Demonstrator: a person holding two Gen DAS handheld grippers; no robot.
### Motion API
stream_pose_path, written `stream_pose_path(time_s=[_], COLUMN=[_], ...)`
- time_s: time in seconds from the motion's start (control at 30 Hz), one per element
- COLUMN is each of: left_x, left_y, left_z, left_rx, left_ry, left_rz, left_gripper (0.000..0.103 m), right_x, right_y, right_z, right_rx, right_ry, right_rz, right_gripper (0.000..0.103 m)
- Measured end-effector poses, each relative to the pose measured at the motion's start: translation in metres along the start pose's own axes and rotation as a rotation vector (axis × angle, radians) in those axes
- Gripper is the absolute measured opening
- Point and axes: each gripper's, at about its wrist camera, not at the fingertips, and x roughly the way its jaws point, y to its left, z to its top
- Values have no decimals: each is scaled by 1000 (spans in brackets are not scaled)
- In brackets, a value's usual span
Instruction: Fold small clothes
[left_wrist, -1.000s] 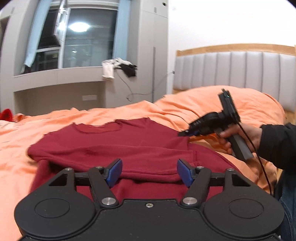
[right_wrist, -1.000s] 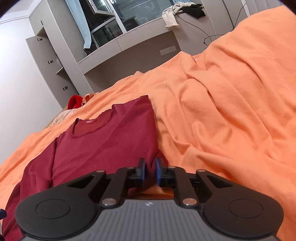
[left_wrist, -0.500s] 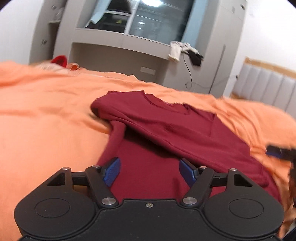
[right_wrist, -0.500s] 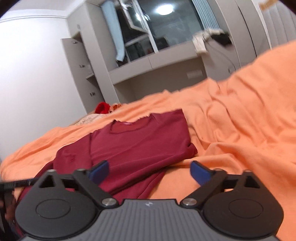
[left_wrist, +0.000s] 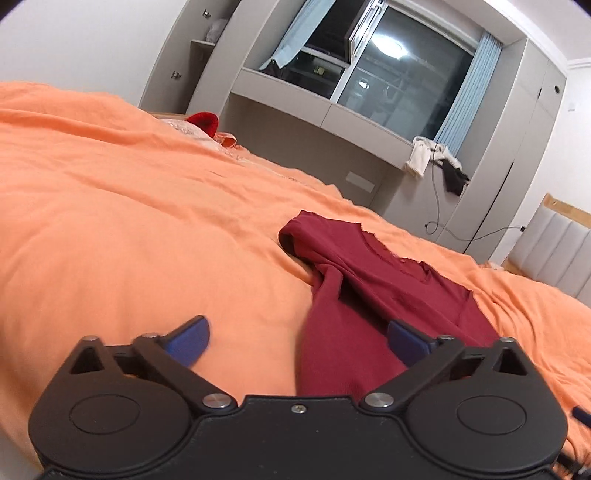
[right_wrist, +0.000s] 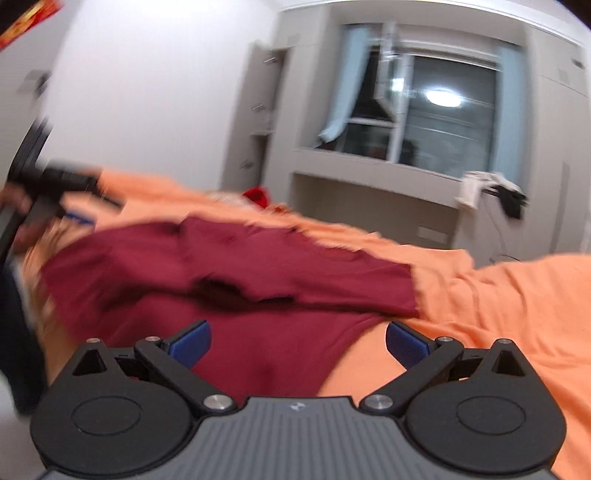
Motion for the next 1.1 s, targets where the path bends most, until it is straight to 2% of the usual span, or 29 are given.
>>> stream_pose_path(time_s=[0.13, 0.3, 0.4, 0.5, 0.7, 0.8, 1.0, 1.1], left_x=[-28, -56, -69, -70, -72, -72, -68, -67], left_y=[-6, -12, -13, -17, -15, -16, -23, -24], left_z=[-18, -39, -54, -66, -77, -80, -78, -79], left_rx=[12, 48, 53, 85, 96, 110, 138, 143], left_ry=[14, 31, 48, 94, 129, 140, 144, 144], left_rz=[-6, -3, 4, 9, 19, 23, 24, 25], left_gripper=[102, 102, 102, 102, 102, 102, 102, 102], right_x=[0, 2, 15, 29, 39, 50, 52, 53], right_y=[32, 73, 94, 110, 132, 143, 162, 166], right_z=[-9, -24, -33, -45, -60, -74, -89, -89], right_rx=[-76, -238, -344, -449, -650, -839, -996, -1012], right_ry=[43, 77, 142, 193, 183, 167, 117, 101], right_rz=[29, 28, 20, -45, -171, -285, -310, -327], right_gripper=[103, 103, 103, 103, 103, 103, 103, 102])
